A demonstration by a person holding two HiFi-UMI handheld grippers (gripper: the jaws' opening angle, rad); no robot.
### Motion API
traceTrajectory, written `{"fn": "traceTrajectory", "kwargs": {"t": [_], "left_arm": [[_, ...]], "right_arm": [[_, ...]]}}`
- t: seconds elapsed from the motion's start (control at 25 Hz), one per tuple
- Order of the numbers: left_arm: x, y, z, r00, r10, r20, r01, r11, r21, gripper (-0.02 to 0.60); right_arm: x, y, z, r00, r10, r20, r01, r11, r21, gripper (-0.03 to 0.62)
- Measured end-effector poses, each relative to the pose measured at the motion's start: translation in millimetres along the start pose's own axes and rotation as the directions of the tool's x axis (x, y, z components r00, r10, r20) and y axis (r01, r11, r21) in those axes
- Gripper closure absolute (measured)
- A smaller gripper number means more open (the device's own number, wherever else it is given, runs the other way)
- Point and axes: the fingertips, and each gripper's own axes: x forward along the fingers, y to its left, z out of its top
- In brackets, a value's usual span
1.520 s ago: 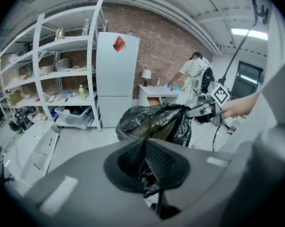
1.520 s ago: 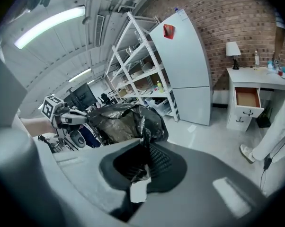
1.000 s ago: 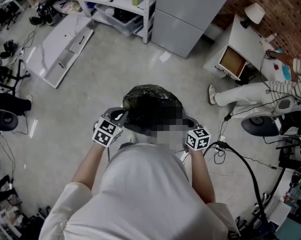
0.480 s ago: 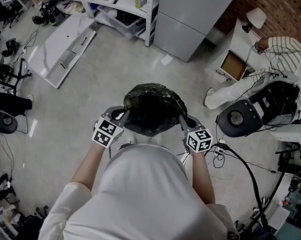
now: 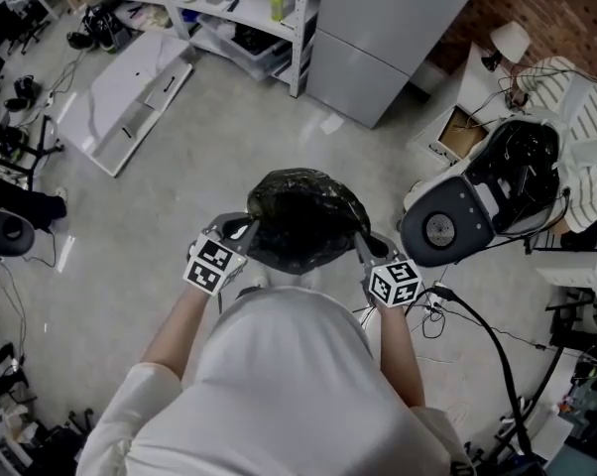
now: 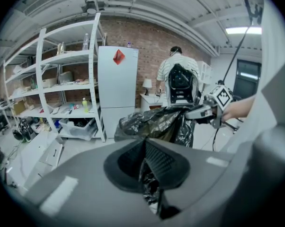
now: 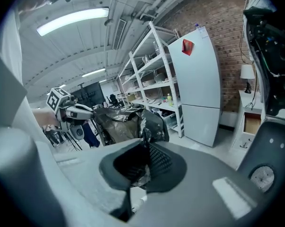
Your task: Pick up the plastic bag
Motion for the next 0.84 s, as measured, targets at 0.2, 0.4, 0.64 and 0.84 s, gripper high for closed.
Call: {"fn": "traceTrajectory", "kwargs": {"t": [0.2, 0.4, 0.64, 0.84], "left_arm": [[-5, -2, 0, 1.000, -0.007, -0.004, 0.007, 1.000, 0.003, 0.578], [-3, 2, 2, 1.000, -0.005, 0.006, 0.005, 1.000, 0.006, 0.578], [-7, -2, 10, 1.000, -0.006, 0.015, 0.006, 1.000, 0.008, 0.578], [-11, -10, 7, 1.000, -0.002, 0.025, 0.001, 1.000, 0.017, 0.578]], "right_arm": [[0, 4, 5, 1.000, -0.003, 0.007, 0.004, 1.000, -0.002, 0.592], [3, 2, 7, 1.000, -0.007, 0.016, 0.007, 1.000, -0.003, 0.592], [-4, 2, 12, 1.000, -0.013, 0.020, 0.014, 1.000, -0.003, 0.592], [-12, 4, 8, 0.999, -0.017, 0.031, 0.017, 1.000, -0.007, 0.592]]}}
